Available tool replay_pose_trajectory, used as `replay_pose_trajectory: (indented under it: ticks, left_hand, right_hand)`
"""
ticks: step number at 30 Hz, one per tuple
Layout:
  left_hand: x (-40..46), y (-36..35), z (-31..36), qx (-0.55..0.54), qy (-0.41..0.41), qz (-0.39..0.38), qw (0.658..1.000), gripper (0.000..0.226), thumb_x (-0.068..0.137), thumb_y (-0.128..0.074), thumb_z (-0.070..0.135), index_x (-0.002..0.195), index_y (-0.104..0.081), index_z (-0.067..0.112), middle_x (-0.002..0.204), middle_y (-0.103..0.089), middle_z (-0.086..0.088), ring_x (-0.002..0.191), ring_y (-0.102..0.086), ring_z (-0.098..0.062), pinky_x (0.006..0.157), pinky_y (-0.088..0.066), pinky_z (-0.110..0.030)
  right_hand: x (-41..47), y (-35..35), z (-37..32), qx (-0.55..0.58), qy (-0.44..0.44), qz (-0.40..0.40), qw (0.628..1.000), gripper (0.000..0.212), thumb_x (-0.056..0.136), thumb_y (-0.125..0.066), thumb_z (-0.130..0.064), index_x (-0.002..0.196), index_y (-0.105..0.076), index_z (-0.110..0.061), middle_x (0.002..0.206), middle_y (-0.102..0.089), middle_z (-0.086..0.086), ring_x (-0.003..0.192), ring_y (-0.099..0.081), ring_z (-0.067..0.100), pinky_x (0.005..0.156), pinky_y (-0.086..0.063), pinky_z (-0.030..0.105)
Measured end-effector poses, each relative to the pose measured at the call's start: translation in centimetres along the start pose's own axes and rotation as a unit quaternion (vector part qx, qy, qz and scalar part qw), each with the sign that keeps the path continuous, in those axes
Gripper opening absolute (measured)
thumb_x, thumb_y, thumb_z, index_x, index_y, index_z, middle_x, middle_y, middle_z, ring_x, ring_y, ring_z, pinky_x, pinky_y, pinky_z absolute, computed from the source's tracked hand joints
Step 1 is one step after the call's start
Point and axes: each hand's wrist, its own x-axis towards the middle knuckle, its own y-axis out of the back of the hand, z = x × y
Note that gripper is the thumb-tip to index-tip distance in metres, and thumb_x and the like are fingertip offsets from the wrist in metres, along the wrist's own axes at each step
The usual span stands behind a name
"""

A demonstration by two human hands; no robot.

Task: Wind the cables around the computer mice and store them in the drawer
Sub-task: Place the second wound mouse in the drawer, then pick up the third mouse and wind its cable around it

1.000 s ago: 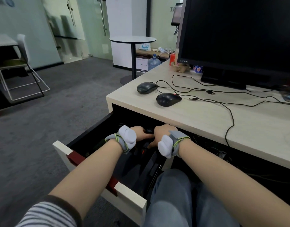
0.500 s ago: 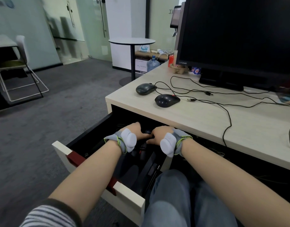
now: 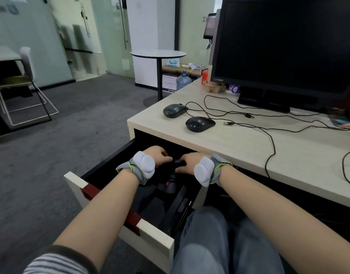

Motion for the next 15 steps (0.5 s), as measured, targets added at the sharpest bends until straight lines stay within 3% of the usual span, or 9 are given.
replay_pose_trajectory:
  ticks: [3,6,8,10,12,14,15]
  left_hand:
    - [-0.1,1.5,0.6,-0.053,0.010,0.004,0.999,0.031,0.092,-0.054,0.029,0.104,-0.063,0.003,0.084,-0.064,-0.012,0.068,-0.059,-0.022,0.071,-0.055,-0.032]
    - [-0.1,3.8,2.5,-0.063,-0.020,0.054,0.996,0.022,0.091,-0.053,0.027,0.079,-0.060,0.010,0.075,-0.059,-0.006,0.056,-0.052,-0.014,0.053,-0.048,-0.022]
    - [0.2,5.4,4.9,-0.057,-0.063,0.123,0.989,0.023,0.089,-0.053,0.025,0.071,-0.057,0.011,0.072,-0.059,-0.006,0.055,-0.050,-0.018,0.057,-0.046,-0.026]
    - [0.6,6.2,7.0,-0.061,-0.095,0.171,0.979,0.017,0.087,-0.053,0.022,0.076,-0.059,0.011,0.076,-0.058,-0.009,0.065,-0.051,-0.024,0.066,-0.047,-0.030]
    - [1.6,6.0,8.8,-0.056,-0.108,0.176,0.977,0.011,0.086,-0.056,0.023,0.086,-0.063,0.014,0.084,-0.061,-0.011,0.076,-0.055,-0.027,0.071,-0.044,-0.029]
    - [3.1,5.3,10.7,-0.045,-0.099,0.160,0.981,0.032,0.084,-0.061,0.028,0.111,-0.061,0.011,0.109,-0.064,-0.012,0.101,-0.059,-0.028,0.085,-0.044,-0.030]
    - [3.8,4.7,11.4,-0.029,-0.087,0.151,0.984,0.046,0.083,-0.064,0.033,0.122,-0.054,0.011,0.120,-0.060,-0.012,0.112,-0.056,-0.028,0.093,-0.043,-0.032]
  right_hand:
    - [-0.8,1.7,-0.5,-0.016,-0.013,-0.011,1.000,0.048,0.092,-0.047,-0.042,0.114,-0.060,-0.002,0.116,-0.064,0.016,0.106,-0.060,0.030,0.080,-0.046,0.030]
    - [-1.9,4.3,-0.5,-0.036,-0.018,0.014,0.999,0.046,0.092,-0.046,-0.040,0.113,-0.062,-0.003,0.115,-0.065,0.016,0.105,-0.060,0.031,0.084,-0.047,0.032]
    - [-2.9,6.8,0.4,-0.045,-0.028,0.045,0.998,0.043,0.094,-0.044,-0.037,0.113,-0.063,-0.004,0.114,-0.065,0.014,0.105,-0.060,0.031,0.074,-0.046,0.029]
    - [-3.3,8.9,1.4,-0.030,-0.041,0.074,0.996,0.037,0.094,-0.043,-0.032,0.110,-0.063,-0.005,0.113,-0.066,0.013,0.105,-0.060,0.031,0.061,-0.040,0.024]
    - [-3.6,10.2,2.7,0.012,-0.065,0.096,0.993,0.032,0.094,-0.044,-0.027,0.107,-0.062,-0.003,0.111,-0.067,0.016,0.102,-0.062,0.033,0.069,-0.047,0.028]
    - [-3.7,11.1,4.7,0.071,-0.100,0.100,0.987,0.035,0.094,-0.045,-0.025,0.107,-0.061,0.004,0.112,-0.067,0.021,0.096,-0.064,0.035,0.078,-0.050,0.033]
    - [-3.7,11.3,5.6,0.104,-0.118,0.096,0.983,0.037,0.094,-0.045,-0.024,0.108,-0.060,0.007,0.112,-0.066,0.022,0.086,-0.065,0.033,0.073,-0.051,0.028]
